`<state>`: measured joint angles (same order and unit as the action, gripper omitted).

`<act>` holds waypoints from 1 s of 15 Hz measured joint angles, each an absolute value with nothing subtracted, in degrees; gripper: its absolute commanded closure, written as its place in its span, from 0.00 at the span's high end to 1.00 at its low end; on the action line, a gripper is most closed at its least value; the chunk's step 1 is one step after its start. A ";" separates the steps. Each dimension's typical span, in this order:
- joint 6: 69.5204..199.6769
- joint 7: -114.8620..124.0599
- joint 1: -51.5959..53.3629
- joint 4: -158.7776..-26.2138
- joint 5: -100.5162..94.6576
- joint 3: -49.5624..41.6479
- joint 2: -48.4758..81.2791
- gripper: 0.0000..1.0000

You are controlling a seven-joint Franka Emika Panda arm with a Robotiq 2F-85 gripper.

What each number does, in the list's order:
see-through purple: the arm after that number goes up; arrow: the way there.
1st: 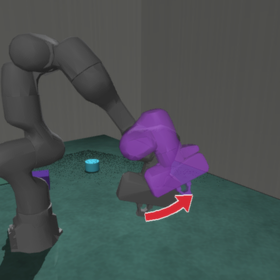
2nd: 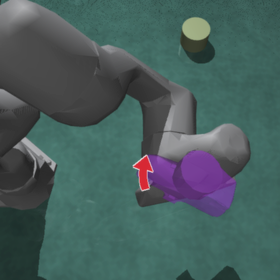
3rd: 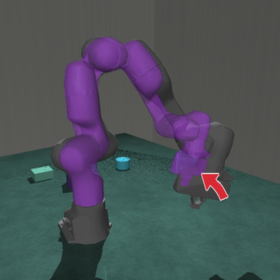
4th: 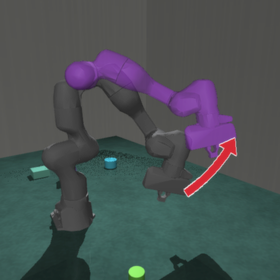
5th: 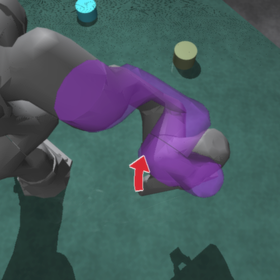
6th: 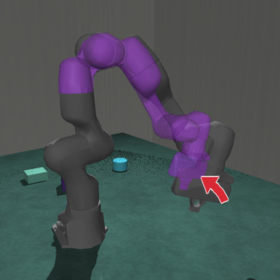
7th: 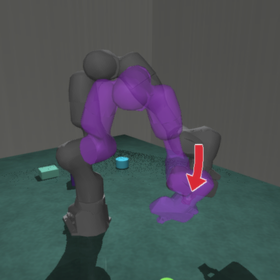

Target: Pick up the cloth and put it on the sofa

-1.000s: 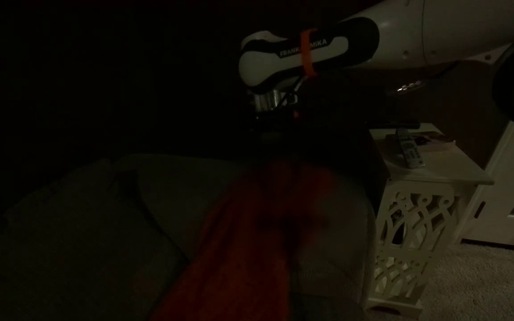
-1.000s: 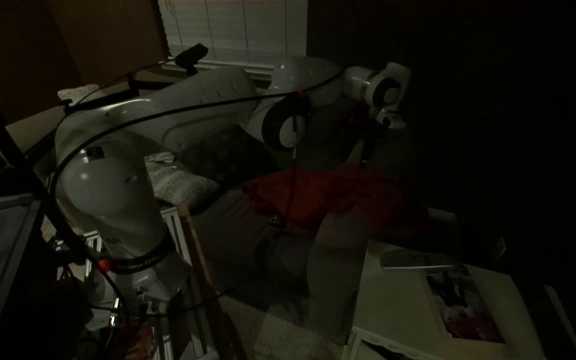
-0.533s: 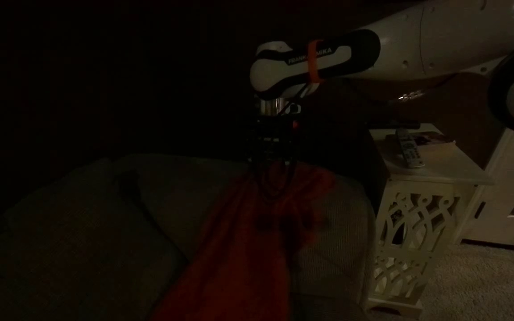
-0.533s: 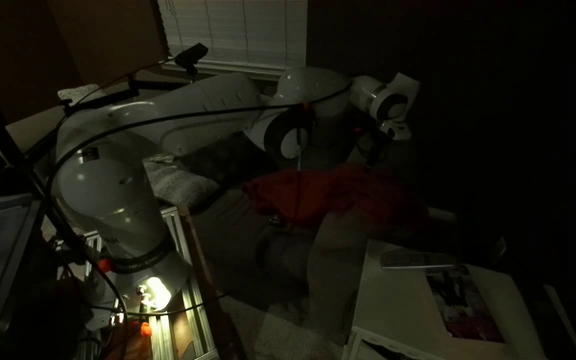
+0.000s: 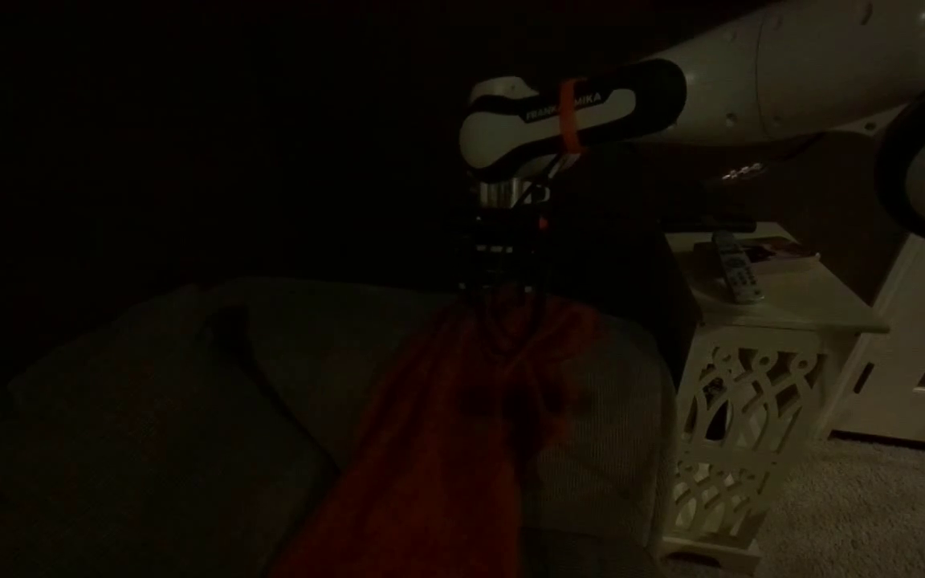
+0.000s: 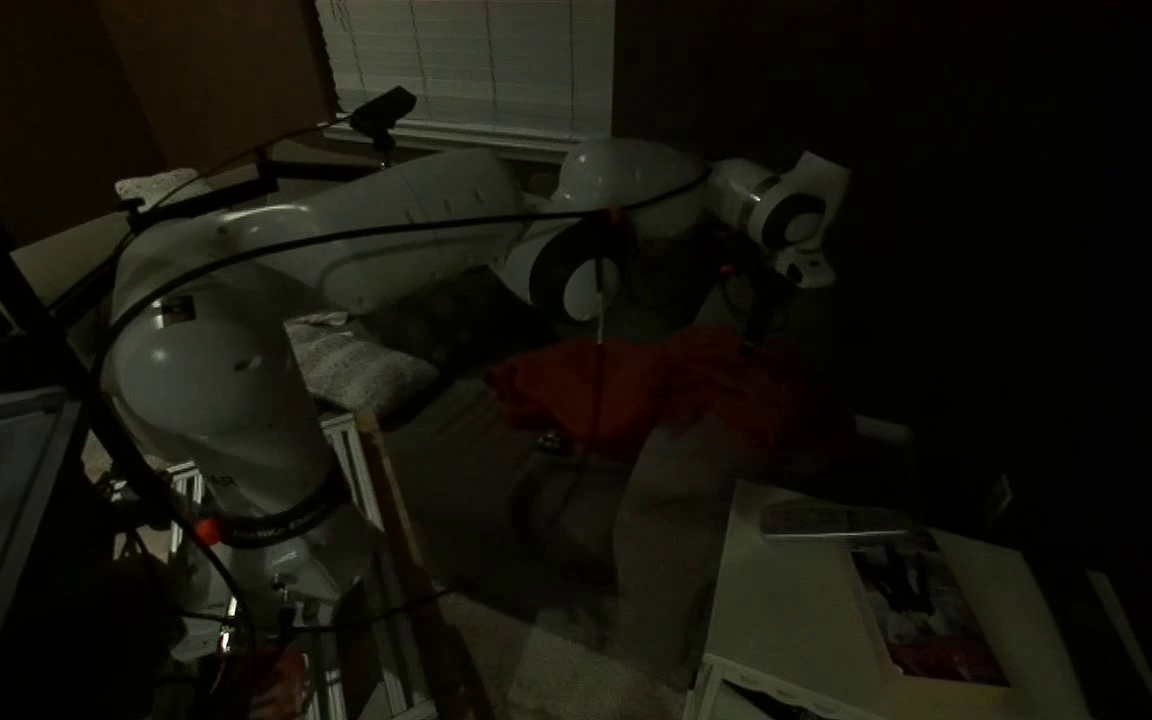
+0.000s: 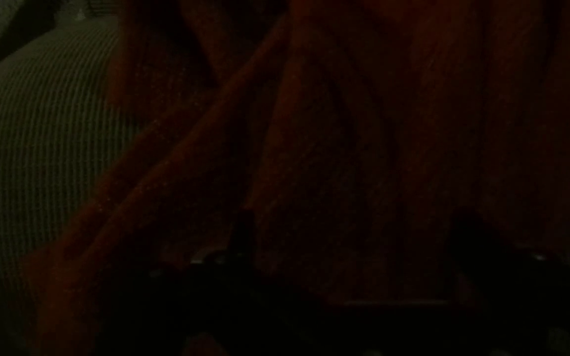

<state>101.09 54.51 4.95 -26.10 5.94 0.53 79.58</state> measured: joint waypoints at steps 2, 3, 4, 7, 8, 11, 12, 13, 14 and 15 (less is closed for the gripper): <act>101.09 54.34 3.94 -26.10 5.78 -0.66 79.63 1.00; 101.09 54.34 3.51 -26.11 5.63 -1.21 79.75 1.00; 101.09 54.34 3.10 -26.13 5.57 -1.57 80.04 0.77; 101.09 54.36 2.65 -26.21 5.56 -1.82 81.71 0.59; 101.09 54.37 2.72 -26.22 5.56 -1.82 82.42 0.52; 101.09 54.41 3.04 -26.11 5.56 -1.81 83.47 0.32; 101.09 54.42 3.09 -26.10 5.56 -1.81 83.46 0.24; 101.09 54.42 3.12 -26.07 5.56 -1.81 83.46 0.18; 101.09 54.42 3.15 -26.07 5.56 -1.81 83.46 0.10; 101.09 54.46 3.17 -26.07 5.56 -1.81 83.46 0.04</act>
